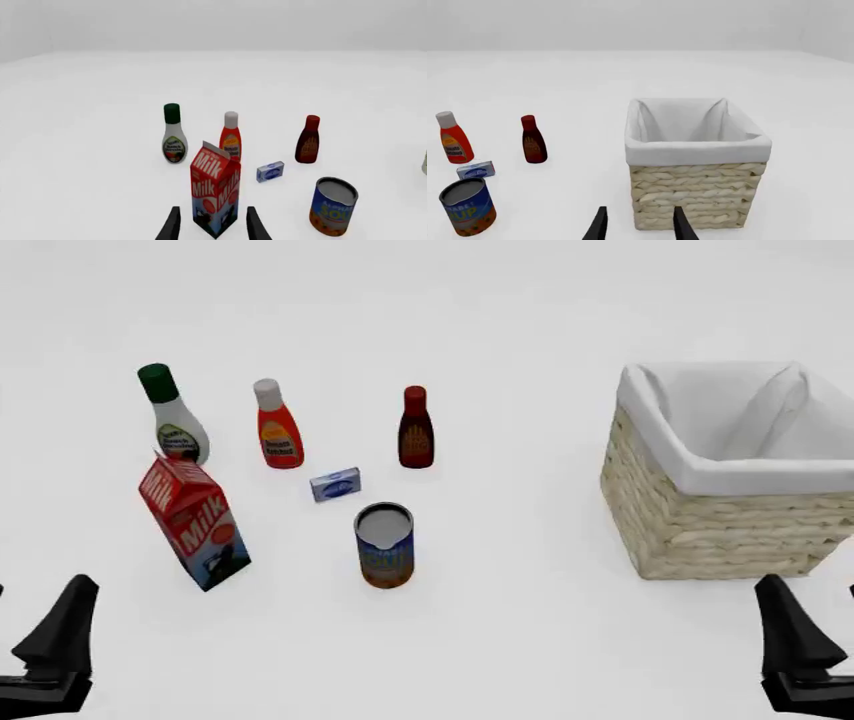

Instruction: Pick the ketchup and place it in the basket.

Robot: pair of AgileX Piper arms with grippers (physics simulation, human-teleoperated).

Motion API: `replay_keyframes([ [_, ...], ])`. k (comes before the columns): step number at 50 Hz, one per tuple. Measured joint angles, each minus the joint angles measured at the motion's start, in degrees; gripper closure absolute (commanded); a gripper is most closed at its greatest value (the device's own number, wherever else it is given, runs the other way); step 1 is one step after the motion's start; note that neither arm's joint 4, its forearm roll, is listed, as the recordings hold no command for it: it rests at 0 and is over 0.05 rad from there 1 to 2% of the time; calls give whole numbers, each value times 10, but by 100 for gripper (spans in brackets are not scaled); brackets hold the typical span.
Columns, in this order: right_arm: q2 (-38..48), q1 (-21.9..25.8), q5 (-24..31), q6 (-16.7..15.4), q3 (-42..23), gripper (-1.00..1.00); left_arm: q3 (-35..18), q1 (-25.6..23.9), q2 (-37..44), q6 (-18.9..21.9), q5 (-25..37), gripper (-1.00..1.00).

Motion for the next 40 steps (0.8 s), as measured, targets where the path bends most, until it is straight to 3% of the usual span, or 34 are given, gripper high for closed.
replay_keyframes([
  [11, 3, 1, -1, 1, -1, -100, -6, 1, 5, 5, 0, -100],
  [23, 2, 1, -1, 3, -1, -100, -45, 6, 80, 4, -2, -100],
  [35, 1, 1, -1, 4, -1, -100, -157, -4, 169, 15, 44, -100],
  [40, 1, 1, -1, 3, -1, -100, -237, -13, 235, 26, 78, -100],
])
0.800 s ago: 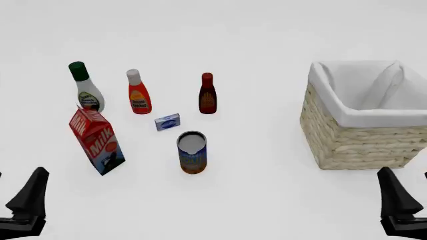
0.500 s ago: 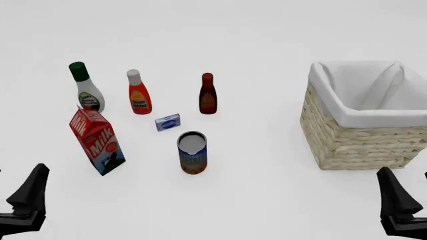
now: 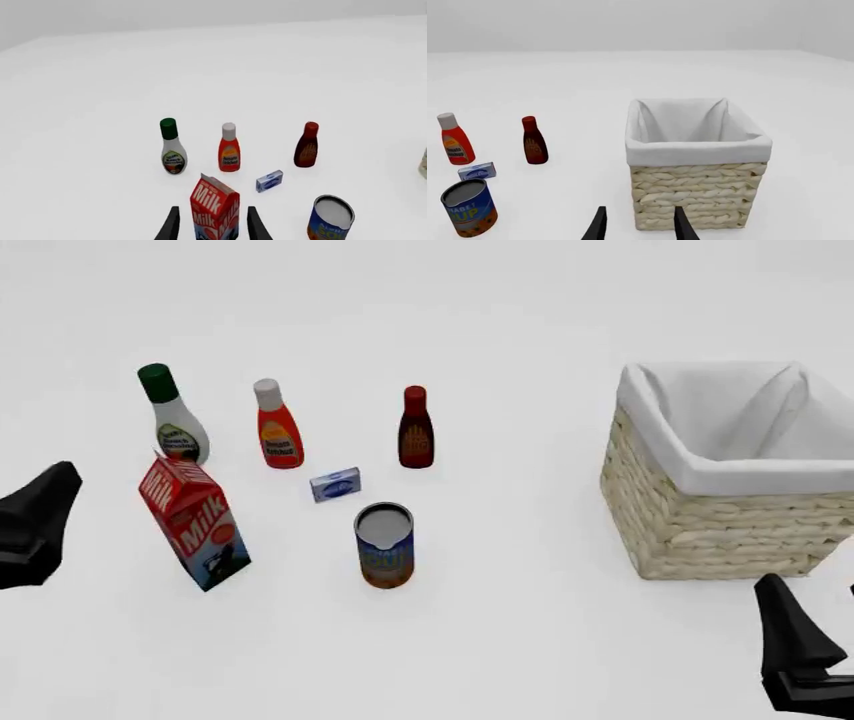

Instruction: Pick the ketchup and place it in the basket.

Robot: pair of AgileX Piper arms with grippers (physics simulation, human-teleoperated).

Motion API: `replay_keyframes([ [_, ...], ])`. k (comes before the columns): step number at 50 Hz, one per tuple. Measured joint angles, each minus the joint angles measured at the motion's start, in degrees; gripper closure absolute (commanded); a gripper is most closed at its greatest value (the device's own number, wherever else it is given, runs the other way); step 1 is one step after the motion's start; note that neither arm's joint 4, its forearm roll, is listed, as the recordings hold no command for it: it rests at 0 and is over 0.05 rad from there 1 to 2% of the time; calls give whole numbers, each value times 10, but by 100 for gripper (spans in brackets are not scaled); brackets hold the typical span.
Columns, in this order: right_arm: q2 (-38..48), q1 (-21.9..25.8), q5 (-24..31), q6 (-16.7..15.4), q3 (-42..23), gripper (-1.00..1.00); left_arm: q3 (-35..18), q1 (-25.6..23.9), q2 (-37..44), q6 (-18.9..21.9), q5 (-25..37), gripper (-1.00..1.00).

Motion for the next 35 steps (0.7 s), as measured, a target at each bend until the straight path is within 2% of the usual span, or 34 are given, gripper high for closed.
replay_keyframes([
  [12, 1, 1, 0, -1, 0, -100, -133, -21, 127, 12, 52, -100],
  [35, 21, 5, -13, -2, 1, -100, -325, -66, 331, 23, 119, -100],
])
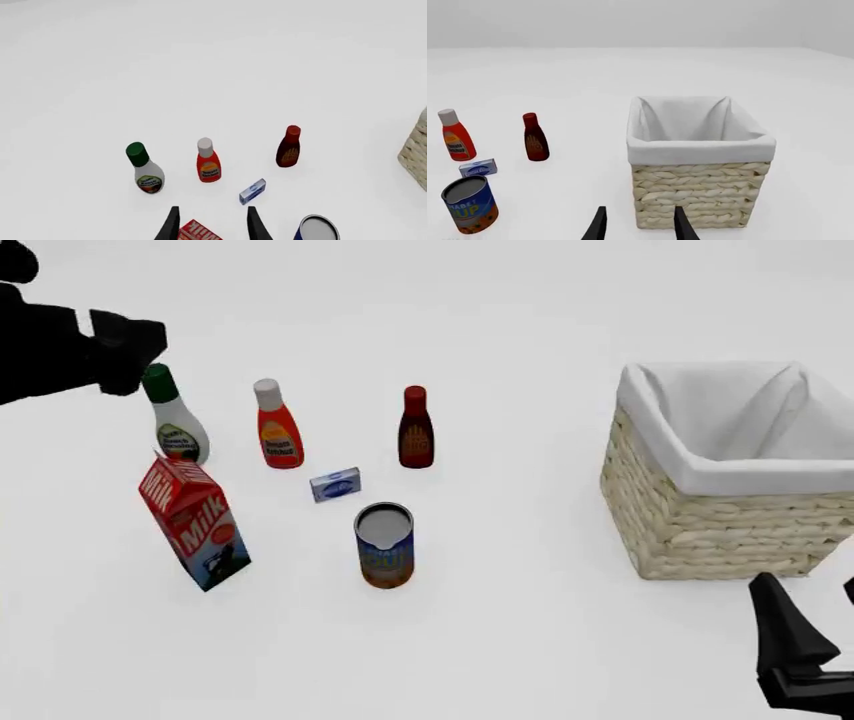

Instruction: Pick the ketchup and place it in the basket.

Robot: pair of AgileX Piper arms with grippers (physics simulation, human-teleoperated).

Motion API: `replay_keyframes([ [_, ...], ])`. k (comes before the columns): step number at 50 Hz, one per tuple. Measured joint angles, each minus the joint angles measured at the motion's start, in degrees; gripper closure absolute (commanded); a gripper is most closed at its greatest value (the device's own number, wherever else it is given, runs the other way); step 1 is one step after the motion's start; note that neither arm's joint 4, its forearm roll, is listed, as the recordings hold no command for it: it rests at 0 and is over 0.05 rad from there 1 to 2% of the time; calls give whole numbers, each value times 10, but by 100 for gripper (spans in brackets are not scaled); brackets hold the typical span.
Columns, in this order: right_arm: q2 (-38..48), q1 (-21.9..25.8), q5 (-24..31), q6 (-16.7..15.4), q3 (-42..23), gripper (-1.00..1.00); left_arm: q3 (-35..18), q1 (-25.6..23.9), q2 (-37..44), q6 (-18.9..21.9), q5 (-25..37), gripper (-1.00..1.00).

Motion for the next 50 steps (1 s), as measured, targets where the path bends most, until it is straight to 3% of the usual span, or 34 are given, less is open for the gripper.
replay_keyframes([
  [21, 4, 0, -3, 1, 0, -100, -129, -27, 159, 9, 17, -100],
  [50, 5, -2, -4, 4, 0, -100, -237, -10, 328, 2, 9, -100],
])
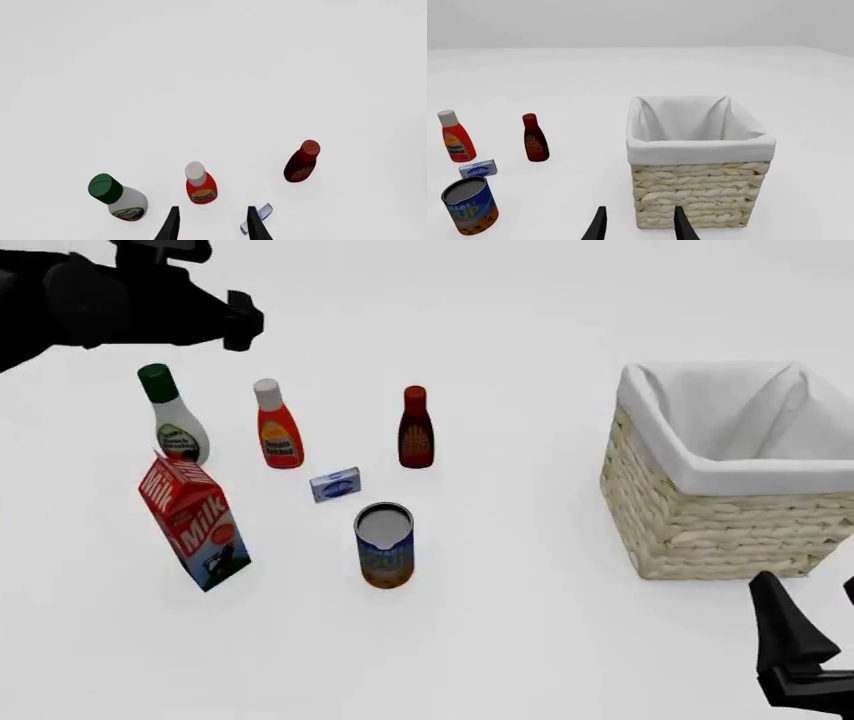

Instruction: Pick the ketchup and place it in the basket.

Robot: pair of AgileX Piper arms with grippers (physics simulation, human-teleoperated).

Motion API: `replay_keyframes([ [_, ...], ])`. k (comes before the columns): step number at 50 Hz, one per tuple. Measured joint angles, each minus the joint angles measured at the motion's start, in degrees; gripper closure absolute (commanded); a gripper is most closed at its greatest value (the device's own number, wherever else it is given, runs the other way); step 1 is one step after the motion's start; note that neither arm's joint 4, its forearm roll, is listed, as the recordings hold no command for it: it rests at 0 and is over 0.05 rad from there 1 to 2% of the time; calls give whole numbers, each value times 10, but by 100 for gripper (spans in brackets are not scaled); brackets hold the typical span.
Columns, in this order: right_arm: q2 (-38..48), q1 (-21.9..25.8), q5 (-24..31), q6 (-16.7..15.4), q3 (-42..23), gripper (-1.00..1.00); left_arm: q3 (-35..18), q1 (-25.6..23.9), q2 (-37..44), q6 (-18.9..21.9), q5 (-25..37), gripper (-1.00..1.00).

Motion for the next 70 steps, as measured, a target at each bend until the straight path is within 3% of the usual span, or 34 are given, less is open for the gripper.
replay_keyframes([
  [70, 117, 0, -88, -10, 0, -100, -117, 37, 236, -16, -76, -100],
])
